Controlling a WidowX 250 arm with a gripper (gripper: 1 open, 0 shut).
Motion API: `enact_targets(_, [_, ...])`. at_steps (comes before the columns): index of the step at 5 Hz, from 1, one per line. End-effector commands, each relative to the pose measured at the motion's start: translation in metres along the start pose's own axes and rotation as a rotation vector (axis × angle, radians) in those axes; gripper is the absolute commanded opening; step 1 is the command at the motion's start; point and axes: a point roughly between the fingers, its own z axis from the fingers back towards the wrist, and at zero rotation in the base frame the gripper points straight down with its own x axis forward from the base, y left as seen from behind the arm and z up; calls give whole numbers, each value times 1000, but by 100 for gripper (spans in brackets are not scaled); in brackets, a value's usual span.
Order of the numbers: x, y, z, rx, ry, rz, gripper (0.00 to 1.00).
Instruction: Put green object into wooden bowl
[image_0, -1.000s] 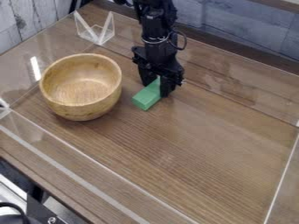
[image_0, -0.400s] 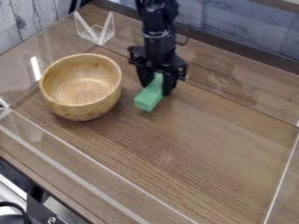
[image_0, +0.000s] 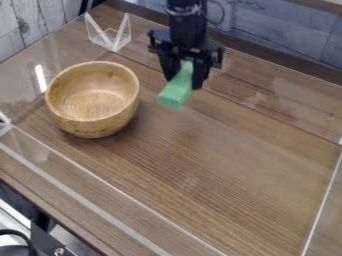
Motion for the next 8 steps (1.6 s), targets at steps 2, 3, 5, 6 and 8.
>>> enact_targets(2, [1,39,36,16,-92,92,0])
enact_targets(3, [-8,83,33,34,-90,135,0])
enact_targets(5, [-25,117,22,40,-76,135,0])
enact_targets(6, [-24,108,17,53,-68,197,100])
enact_targets(8, [-12,99,24,52,-57,236,100])
